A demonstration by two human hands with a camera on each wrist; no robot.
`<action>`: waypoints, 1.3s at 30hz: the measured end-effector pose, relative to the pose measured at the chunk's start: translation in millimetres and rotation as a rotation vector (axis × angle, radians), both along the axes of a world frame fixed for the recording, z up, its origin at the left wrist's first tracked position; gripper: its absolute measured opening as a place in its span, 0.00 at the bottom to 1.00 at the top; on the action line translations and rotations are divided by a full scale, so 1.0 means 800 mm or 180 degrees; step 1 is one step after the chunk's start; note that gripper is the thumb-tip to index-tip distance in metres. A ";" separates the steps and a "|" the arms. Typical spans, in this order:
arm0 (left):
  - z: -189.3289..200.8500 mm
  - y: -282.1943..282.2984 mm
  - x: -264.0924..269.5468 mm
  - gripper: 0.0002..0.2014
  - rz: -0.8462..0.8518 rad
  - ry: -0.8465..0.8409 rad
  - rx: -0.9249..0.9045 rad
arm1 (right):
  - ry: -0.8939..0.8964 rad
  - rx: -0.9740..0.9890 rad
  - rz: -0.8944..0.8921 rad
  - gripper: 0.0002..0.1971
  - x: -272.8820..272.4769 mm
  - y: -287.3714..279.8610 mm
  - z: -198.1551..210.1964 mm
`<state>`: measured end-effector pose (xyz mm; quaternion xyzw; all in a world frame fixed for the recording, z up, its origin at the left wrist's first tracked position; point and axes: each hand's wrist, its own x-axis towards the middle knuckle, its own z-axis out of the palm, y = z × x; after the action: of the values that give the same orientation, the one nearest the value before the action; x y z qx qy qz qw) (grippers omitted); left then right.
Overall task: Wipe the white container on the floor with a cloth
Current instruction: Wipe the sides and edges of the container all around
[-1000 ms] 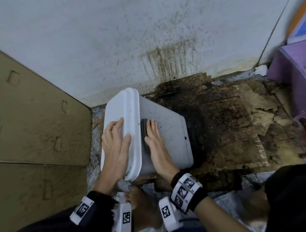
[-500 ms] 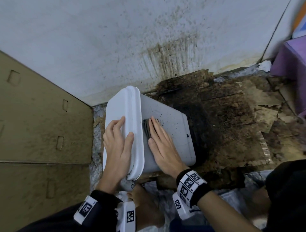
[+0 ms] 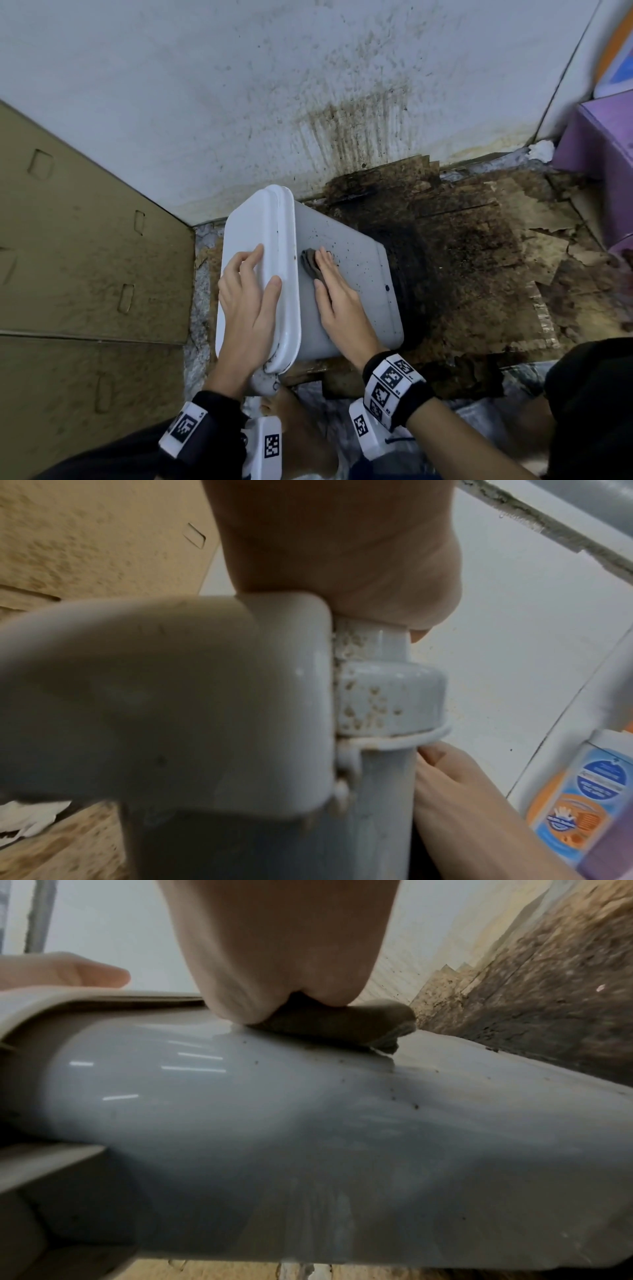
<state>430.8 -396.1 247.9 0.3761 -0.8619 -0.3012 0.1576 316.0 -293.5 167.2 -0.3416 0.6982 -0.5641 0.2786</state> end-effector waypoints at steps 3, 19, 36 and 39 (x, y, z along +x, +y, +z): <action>0.000 0.001 -0.002 0.28 -0.0010 0.0036 -0.0024 | -0.0226 -0.0089 -0.0356 0.23 -0.007 0.011 0.015; 0.005 0.009 -0.008 0.28 -0.0138 0.0095 -0.0074 | 0.1300 -0.1938 -0.1223 0.20 -0.011 0.093 0.181; 0.001 0.004 -0.006 0.31 -0.0025 0.0101 -0.0002 | -0.0278 -0.0309 -0.0885 0.23 0.087 0.100 0.034; 0.000 0.003 -0.007 0.30 -0.0028 0.0133 -0.0018 | -0.0216 -0.0329 -0.0843 0.25 0.083 0.086 0.031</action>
<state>425.6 -394.1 248.2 0.3655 -0.8609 -0.3073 0.1752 382.2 -225.0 192.1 -0.2411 0.6973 -0.6424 0.2073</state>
